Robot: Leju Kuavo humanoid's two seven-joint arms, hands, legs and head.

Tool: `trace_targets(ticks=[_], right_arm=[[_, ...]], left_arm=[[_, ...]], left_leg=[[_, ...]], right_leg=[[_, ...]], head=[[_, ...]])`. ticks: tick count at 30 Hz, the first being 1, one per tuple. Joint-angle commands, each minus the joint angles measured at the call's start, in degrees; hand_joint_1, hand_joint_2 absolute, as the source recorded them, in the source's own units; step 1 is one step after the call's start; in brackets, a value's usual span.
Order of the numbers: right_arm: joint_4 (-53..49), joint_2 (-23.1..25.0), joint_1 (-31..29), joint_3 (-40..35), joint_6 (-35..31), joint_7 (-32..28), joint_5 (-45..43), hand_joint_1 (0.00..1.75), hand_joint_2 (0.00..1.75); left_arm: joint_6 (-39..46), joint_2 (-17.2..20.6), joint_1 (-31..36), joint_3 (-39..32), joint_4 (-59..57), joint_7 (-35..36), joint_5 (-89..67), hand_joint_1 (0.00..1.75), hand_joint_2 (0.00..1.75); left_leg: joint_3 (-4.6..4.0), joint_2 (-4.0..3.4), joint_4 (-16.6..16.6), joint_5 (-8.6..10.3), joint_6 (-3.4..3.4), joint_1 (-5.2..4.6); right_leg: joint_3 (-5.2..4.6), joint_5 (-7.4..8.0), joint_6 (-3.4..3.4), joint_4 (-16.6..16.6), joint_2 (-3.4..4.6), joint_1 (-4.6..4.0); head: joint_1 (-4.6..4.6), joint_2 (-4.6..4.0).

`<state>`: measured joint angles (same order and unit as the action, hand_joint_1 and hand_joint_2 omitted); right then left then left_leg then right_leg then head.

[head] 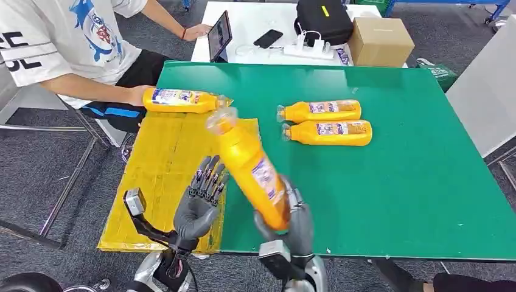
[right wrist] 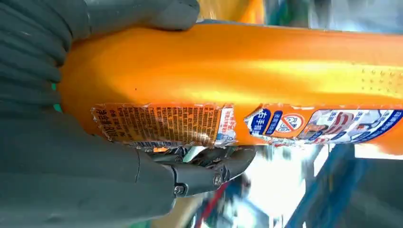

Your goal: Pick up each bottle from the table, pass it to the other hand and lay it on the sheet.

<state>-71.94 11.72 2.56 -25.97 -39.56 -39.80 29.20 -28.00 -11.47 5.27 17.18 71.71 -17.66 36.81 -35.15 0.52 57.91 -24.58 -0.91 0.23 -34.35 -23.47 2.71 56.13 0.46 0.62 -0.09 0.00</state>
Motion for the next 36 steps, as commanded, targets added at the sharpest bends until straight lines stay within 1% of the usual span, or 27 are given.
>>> trace_targets(ticks=[1,4,5,7,9,10,11,16,19,20,21,22,23,24,25,26,28,29,34,35,36], right_arm=[[18.68,-1.49,-6.69,-10.59,-0.12,-0.2,-0.16,1.75,1.75],[19.49,-1.02,-7.01,-11.41,0.29,-0.2,0.3,1.75,1.75],[19.49,-1.02,-7.01,-11.41,0.29,-0.2,0.3,1.75,1.75],[19.77,-1.14,-7.4,-12.37,-0.17,-0.2,0.75,1.75,1.75],[19.48,-0.66,-7.47,-11.76,-0.44,-0.2,1.4,1.75,1.75],[19.62,-0.58,-7.59,-11.71,-0.44,-0.2,1.54,1.75,1.75],[19.87,-0.45,-7.72,-11.56,-0.44,-0.2,1.86,1.75,1.75],[21.85,0.16,-7.91,-11.89,-0.35,-0.2,2.21,1.75,1.75],[22.35,0.2,-7.97,-12.36,-0.21,-0.2,2.3,1.75,1.75],[22.63,0.24,-8.06,-12.56,-0.03,-0.2,2.33,1.75,1.75],[22.81,0.28,-8.09,-12.63,0.08,-0.2,2.29,1.75,1.75],[23.43,0.29,-8.42,-13.23,0.42,-0.2,2.03,1.75,1.75],[23.87,0.27,-8.61,-13.51,0.73,-0.2,1.83,1.75,1.75],[23.87,0.27,-8.61,-13.51,0.73,-0.2,1.83,1.75,1.75],[24.93,0.32,-8.96,-13.61,1.19,-0.2,1.65,1.75,1.75],[25.22,0.24,-9.13,-13.74,1.64,-0.2,1.53,1.75,1.75],[25.9,0.16,-9.39,-13.84,2.54,-0.2,1.73,1.75,1.75],[25.86,0.1,-9.41,-13.81,2.61,-0.2,1.74,1.75,1.75],[27.34,0.29,-9.67,-13.2,4.64,-0.2,3.0,1.75,1.75],[27.56,0.39,-9.67,-13.13,4.7,-0.2,3.26,1.75,1.75],[27.67,0.45,-9.68,-13.03,4.67,-0.2,3.37,1.75,1.75]], left_arm=[[0.1,3.79,2.25,3.64,-3.47,0.43,-0.48,0.0,1.75],[0.64,3.85,2.83,4.05,-4.86,0.44,-0.9,0.0,1.75],[0.64,3.85,2.83,4.05,-4.86,0.44,-0.9,0.0,1.75],[1.09,4.16,3.34,4.66,-5.83,0.69,-1.31,0.0,1.75],[3.07,4.45,4.35,5.25,-8.3,1.12,-2.93,0.0,1.75],[3.61,4.39,4.7,5.39,-9.25,1.19,-3.41,0.0,1.75],[3.8,4.43,5.05,5.66,-10.27,1.26,-3.73,0.0,1.75],[8.78,4.48,5.87,6.28,-11.71,-1.04,-10.07,0.0,1.75],[9.0,4.34,5.84,6.07,-11.51,-1.05,-10.34,0.0,1.75],[8.91,4.38,5.78,6.04,-11.53,-1.01,-10.38,0.0,1.75],[8.82,4.39,5.78,6.06,-11.55,-1.0,-10.4,0.0,1.75],[7.42,4.19,5.64,5.55,-11.81,-0.5,-9.04,0.0,1.75],[6.64,4.15,5.46,5.23,-11.64,-0.76,-8.33,0.0,1.75],[6.64,4.15,5.46,5.23,-11.64,-0.76,-8.33,0.1,1.75],[4.84,3.78,4.97,4.28,-11.05,-0.82,-5.95,1.75,1.75],[3.29,3.53,4.61,3.79,-10.5,-0.42,-3.94,1.75,1.75],[1.42,3.36,3.78,3.06,-8.7,-0.05,-1.01,1.75,1.75],[1.39,3.46,3.57,3.04,-8.07,0.09,-0.81,1.75,1.75],[-2.03,3.33,1.95,2.45,-4.85,2.23,5.5,1.75,1.75],[-1.85,3.4,1.57,2.53,-4.29,2.23,5.53,1.75,1.75],[-1.78,3.48,1.34,2.6,-4.01,2.26,5.57,1.75,1.75]], left_leg=[[0.24,-0.15,-0.09,-0.05,0.02,0.03],[0.2,-0.11,-0.08,-0.05,0.02,0.03],[0.35,-0.12,-0.1,-0.09,0.04,0.05],[0.17,-0.02,-0.08,-0.02,0.03,-0.01],[0.1,-0.01,-0.08,0.0,0.03,-0.03],[0.36,-0.04,-0.1,-0.08,0.08,0.03],[0.13,-0.01,-0.08,-0.01,0.04,0.0],[0.21,-0.06,-0.08,-0.06,0.03,0.0],[0.11,-0.04,-0.05,-0.03,0.02,0.0],[0.41,-0.07,-0.05,-0.16,0.05,0.06],[0.14,-0.05,-0.06,-0.05,0.02,0.0],[0.28,-0.09,-0.05,-0.11,0.04,0.04],[0.19,-0.1,-0.04,-0.08,0.04,0.03],[0.16,-0.1,-0.05,-0.07,0.04,0.03],[0.08,-0.06,-0.04,-0.04,0.03,0.01],[0.18,-0.08,-0.04,-0.08,0.04,0.03],[0.03,-0.08,-0.04,-0.03,0.02,-0.01],[0.19,-0.11,-0.04,-0.09,0.05,0.03],[0.03,-0.05,-0.02,-0.04,0.02,0.01],[0.34,-0.09,0.0,-0.19,0.06,0.08],[0.06,-0.08,0.0,-0.07,0.02,0.02]], right_leg=[[0.22,0.0,-0.05,-0.13,0.09,-0.04],[0.2,0.0,-0.06,-0.13,0.04,-0.04],[0.35,-0.04,-0.09,-0.17,0.02,-0.07],[0.16,-0.02,-0.07,-0.1,-0.05,-0.01],[0.07,-0.01,-0.06,-0.09,-0.04,0.01],[0.34,-0.07,-0.15,-0.14,-0.07,-0.07],[0.11,-0.02,-0.07,-0.1,-0.06,-0.02],[0.18,-0.05,-0.08,-0.1,-0.03,-0.03],[0.07,-0.04,-0.05,-0.06,-0.05,-0.01],[0.39,-0.14,-0.13,-0.12,-0.09,-0.09],[0.11,-0.04,-0.06,-0.08,-0.03,-0.02],[0.25,-0.09,-0.1,-0.1,-0.02,-0.06],[0.15,-0.05,-0.08,-0.07,0.0,-0.05],[0.13,-0.04,-0.08,-0.09,0.0,-0.04],[0.05,-0.03,-0.06,-0.07,-0.02,-0.02],[0.16,-0.05,-0.09,-0.08,-0.02,-0.05],[0.0,-0.01,-0.05,-0.06,0.01,-0.01],[0.16,-0.06,-0.09,-0.08,0.01,-0.05],[-0.01,-0.03,-0.05,-0.05,-0.02,-0.02],[0.32,-0.15,-0.13,-0.07,-0.06,-0.11],[0.02,-0.05,-0.06,-0.05,-0.01,-0.04]], head=[[0.0,0.0],[0.02,0.0],[0.02,0.0],[0.04,0.0],[0.02,0.0],[0.04,0.0],[0.0,0.0],[0.0,0.0],[0.02,0.0],[0.02,0.0],[0.02,0.0],[0.02,0.0],[0.02,0.0],[0.02,0.0],[0.04,0.0],[0.0,0.0],[0.02,0.0],[0.0,0.0],[0.0,0.0],[0.02,0.0],[0.0,0.0]])
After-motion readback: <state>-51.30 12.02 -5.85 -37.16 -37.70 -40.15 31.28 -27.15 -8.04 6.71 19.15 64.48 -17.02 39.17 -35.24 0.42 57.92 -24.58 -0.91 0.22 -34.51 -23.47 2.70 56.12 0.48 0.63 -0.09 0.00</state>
